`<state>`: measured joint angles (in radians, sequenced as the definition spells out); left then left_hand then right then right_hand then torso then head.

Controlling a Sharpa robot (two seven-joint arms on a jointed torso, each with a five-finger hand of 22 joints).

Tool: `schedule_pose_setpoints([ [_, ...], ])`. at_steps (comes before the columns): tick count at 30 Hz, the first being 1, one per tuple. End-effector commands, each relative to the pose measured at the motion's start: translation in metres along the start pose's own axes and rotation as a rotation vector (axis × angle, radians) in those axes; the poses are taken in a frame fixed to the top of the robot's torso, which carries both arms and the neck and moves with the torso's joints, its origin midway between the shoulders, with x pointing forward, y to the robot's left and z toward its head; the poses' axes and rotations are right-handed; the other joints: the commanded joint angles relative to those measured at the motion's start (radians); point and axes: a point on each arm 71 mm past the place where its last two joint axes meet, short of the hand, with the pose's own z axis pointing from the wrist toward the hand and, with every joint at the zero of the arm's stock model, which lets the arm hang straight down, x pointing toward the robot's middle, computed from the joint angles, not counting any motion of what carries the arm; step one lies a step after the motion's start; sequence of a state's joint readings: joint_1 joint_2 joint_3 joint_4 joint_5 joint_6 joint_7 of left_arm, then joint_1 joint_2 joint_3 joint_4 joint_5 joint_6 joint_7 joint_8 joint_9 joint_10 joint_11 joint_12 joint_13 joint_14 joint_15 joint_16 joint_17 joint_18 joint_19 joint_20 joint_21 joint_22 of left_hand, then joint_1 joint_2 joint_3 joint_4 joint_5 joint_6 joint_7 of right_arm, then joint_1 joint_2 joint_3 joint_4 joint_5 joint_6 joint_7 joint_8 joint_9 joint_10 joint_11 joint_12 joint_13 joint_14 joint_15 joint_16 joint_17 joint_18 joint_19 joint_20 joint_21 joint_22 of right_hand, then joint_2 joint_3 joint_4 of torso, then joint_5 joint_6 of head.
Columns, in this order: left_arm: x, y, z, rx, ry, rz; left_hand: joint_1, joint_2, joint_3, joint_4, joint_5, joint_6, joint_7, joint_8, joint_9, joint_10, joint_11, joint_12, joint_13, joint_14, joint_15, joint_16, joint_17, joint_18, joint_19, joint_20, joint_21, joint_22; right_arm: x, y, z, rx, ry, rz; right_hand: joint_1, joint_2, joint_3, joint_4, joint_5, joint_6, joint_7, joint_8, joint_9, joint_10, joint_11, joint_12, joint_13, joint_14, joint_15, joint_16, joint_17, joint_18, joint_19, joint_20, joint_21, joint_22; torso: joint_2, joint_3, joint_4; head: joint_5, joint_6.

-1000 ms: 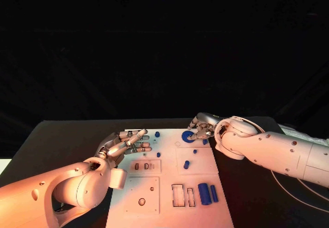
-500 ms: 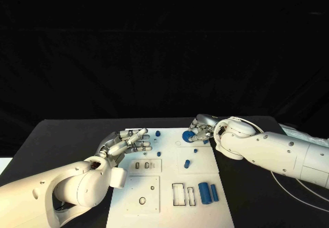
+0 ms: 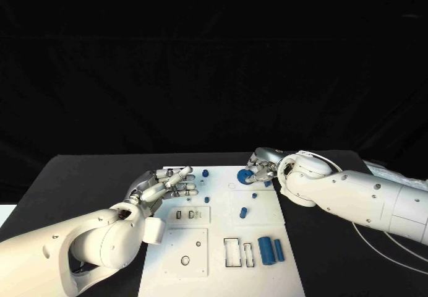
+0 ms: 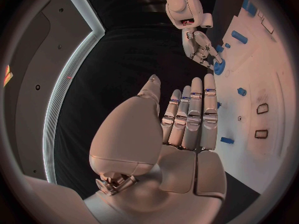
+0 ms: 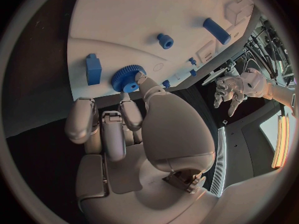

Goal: Assemble the parts on the task board

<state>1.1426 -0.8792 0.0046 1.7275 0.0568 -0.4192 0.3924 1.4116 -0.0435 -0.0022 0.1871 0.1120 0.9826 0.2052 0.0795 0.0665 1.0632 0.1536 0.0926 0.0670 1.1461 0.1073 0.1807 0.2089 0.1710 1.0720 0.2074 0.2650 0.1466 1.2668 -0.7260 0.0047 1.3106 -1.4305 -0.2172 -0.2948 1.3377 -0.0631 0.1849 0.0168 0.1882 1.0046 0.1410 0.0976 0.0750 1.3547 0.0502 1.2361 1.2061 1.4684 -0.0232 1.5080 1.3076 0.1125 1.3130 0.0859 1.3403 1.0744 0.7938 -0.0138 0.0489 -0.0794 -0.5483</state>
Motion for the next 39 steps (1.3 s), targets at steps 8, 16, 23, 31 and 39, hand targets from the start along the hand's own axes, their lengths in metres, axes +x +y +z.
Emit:
schedule_pose_setpoints([
  [8, 0.002, -0.001, 0.0, 0.007, 0.021, -0.009, -0.001, 0.008, -0.002, -0.007, -0.003, 0.001, 0.001, -0.005, -0.001, -0.002, 0.003, -0.005, -0.001, -0.006, -0.002, -0.006, 0.001, 0.007, 0.002, 0.0, -0.003, -0.001, 0.001, 0.013, -0.003, -0.071, -0.081, -0.045, 0.002, 0.009, 0.038, -0.001, 0.002, 0.078, -0.024, 0.04, 0.014, 0.041, -0.018, 0.051, 0.057, 0.079, -0.013, 0.011, 0.143, -0.019, 0.025, -0.012, 0.023, 0.034, 0.0, 0.0001, -0.0005, 0.0, 0.001],
  [16, -0.005, -0.001, 0.002, 0.011, 0.008, -0.012, 0.0, 0.009, -0.002, -0.007, -0.003, 0.002, 0.0, -0.005, -0.001, -0.001, 0.003, -0.005, 0.0, -0.006, -0.002, -0.006, 0.002, 0.007, 0.002, 0.0, -0.004, -0.001, -0.002, 0.032, -0.009, -0.127, -0.156, -0.003, -0.027, 0.011, 0.05, 0.016, -0.006, 0.081, -0.027, 0.035, 0.012, 0.052, -0.021, 0.064, 0.074, 0.08, -0.017, 0.012, 0.145, -0.021, 0.029, -0.017, 0.029, 0.043, -0.001, -0.001, 0.002, 0.001, 0.004],
  [23, -0.019, -0.002, 0.003, 0.016, -0.029, -0.014, 0.0, 0.01, -0.002, -0.008, -0.003, 0.002, 0.0, -0.005, -0.001, -0.001, 0.002, -0.005, 0.0, -0.006, -0.002, -0.007, 0.002, 0.007, 0.002, 0.0, -0.004, -0.001, 0.003, 0.069, -0.009, -0.22, -0.182, -0.005, -0.031, 0.014, 0.055, 0.019, -0.004, 0.081, -0.027, 0.033, 0.011, 0.053, -0.021, 0.064, 0.076, 0.08, -0.017, 0.012, 0.145, -0.021, 0.03, -0.017, 0.03, 0.045, -0.001, -0.0015, 0.0024, 0.007, 0.008],
  [31, -0.028, -0.002, 0.004, 0.019, -0.053, -0.014, 0.001, 0.011, -0.001, -0.009, -0.003, 0.002, -0.001, -0.006, -0.001, -0.001, 0.002, -0.006, 0.0, -0.007, -0.002, -0.007, 0.003, 0.007, 0.002, 0.0, -0.005, -0.001, 0.022, 0.098, -0.004, -0.275, -0.154, -0.017, -0.033, 0.015, 0.058, 0.02, -0.001, 0.079, -0.027, 0.03, 0.01, 0.053, -0.021, 0.065, 0.077, 0.079, -0.017, 0.01, 0.141, -0.021, 0.03, -0.018, 0.03, 0.044, 0.0, -0.0029, 0.0023, 0.009, 0.008],
  [39, -0.034, -0.004, 0.003, 0.023, -0.07, -0.014, 0.002, 0.012, -0.001, -0.01, -0.003, 0.002, -0.001, -0.006, -0.001, -0.001, 0.002, -0.006, 0.0, -0.007, -0.002, -0.008, 0.003, 0.007, 0.002, 0.0, -0.005, -0.001, 0.041, 0.109, 0.004, -0.268, -0.11, -0.029, -0.035, 0.015, 0.06, 0.021, -0.001, 0.078, -0.026, 0.029, 0.01, 0.052, -0.021, 0.063, 0.076, 0.079, -0.017, 0.01, 0.14, -0.021, 0.03, -0.018, 0.03, 0.044, 0.001, -0.0008, 0.0011, 0.014, 0.006],
])
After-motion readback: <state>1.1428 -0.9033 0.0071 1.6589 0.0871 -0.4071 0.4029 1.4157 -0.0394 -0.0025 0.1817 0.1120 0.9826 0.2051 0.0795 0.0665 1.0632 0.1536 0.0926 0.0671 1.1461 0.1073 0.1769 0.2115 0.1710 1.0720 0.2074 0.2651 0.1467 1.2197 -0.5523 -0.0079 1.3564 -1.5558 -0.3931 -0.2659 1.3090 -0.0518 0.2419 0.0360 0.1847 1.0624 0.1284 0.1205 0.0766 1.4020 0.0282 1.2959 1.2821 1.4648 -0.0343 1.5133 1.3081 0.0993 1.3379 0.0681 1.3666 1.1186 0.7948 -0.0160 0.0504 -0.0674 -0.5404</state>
